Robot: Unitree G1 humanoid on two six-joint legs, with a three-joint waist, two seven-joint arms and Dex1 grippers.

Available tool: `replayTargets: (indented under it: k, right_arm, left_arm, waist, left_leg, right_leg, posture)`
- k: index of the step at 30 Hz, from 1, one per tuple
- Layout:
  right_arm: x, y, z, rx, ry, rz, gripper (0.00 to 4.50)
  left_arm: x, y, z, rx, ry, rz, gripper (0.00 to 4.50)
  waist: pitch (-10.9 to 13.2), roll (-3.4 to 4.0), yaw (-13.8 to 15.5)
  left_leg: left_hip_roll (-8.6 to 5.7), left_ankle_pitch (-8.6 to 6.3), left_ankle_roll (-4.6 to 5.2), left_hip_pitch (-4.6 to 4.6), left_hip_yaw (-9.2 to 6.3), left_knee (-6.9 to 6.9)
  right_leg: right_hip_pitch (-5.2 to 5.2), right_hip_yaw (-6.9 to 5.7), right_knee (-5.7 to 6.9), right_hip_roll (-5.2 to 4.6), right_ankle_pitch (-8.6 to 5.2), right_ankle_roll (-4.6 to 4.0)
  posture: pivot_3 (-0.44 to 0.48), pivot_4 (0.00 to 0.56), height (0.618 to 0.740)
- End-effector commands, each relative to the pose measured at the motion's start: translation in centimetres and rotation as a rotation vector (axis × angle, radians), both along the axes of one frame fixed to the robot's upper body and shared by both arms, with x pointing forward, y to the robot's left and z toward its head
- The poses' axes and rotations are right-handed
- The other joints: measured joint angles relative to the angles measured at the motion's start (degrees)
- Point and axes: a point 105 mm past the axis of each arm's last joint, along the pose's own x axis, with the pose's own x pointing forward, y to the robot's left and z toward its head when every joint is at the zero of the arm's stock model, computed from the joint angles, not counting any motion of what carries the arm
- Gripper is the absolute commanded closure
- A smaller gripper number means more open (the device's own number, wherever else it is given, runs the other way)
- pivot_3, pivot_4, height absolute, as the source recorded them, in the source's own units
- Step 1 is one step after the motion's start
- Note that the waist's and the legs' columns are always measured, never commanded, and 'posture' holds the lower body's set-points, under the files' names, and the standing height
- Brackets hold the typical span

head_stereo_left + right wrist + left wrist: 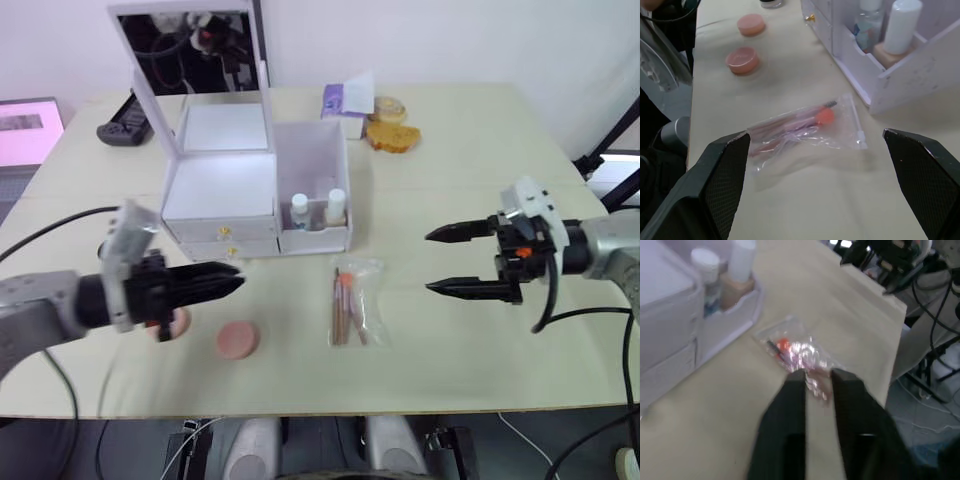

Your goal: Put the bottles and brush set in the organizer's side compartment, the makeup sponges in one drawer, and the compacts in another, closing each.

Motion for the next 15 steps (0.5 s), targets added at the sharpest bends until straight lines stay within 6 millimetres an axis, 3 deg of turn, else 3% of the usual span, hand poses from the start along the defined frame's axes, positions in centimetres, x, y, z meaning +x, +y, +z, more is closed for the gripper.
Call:
replayTargets:
  k: [1, 3, 7, 11, 15]
  right_arm:
    - [-1.1, 0.0, -0.5, -0.011, 0.073, -0.071, 0.0]
    - [-1.8, 0.1, -1.2, -0.023, 0.189, -0.093, 0.0]
    - [-2.6, 0.6, -2.1, 0.072, 0.528, -0.176, 0.0]
    - [-1.5, 1.4, -3.3, 0.128, 0.661, -0.267, 0.0]
    - [-0.4, 1.9, -5.3, 0.144, 0.719, -0.359, 0.0]
  left_arm:
    - [0.3, -2.4, 0.2, 0.036, -0.003, -0.004, 4.46]
    - [0.2, -3.2, -0.7, 0.06, 0.077, -0.028, 4.46]
    - [-0.4, -3.4, -3.7, 0.166, 0.44, -0.075, 4.46]
    - [1.6, -3.7, -5.2, 0.187, 0.509, 0.01, 4.46]
    - [2.7, -5.3, -5.7, 0.154, 0.549, 0.033, 4.46]
  waist:
    - [-0.04, -0.07, 0.47]
    - [-0.03, -0.05, 0.43]
    - [-0.03, -0.08, 0.16]
    - [-0.03, -0.08, 0.37]
    - [-0.03, -0.08, 0.6]
  left_leg:
    - [0.03, 0.0, 0.0, 0.0, -0.01, 0.03]
    - [0.04, 0.0, 0.0, 0.0, -0.01, 0.03]
    - [0.12, 0.0, 0.01, 0.01, -0.02, 0.03]
    - [0.2, 0.0, 0.02, 0.05, -0.03, 0.01]
    - [0.19, 0.0, 0.02, -0.05, -0.02, 0.02]
  right_leg:
    - [0.02, 0.0, 0.01, 0.04, 0.01, -0.01]
    - [0.04, 0.01, -0.02, 0.06, 0.01, -0.02]
    - [0.02, 0.05, 0.0, 0.15, 0.04, -0.09]
    - [0.01, 0.05, 0.0, 0.28, 0.07, -0.2]
    - [-0.02, 0.05, -0.08, 0.28, 0.08, -0.2]
  posture:
    - [0.0, 0.15, 0.74]
    - [0.0, 0.15, 0.74]
    - [0.0, 0.15, 0.74]
    - [0.0, 0.15, 0.74]
    - [0.0, 0.15, 0.74]
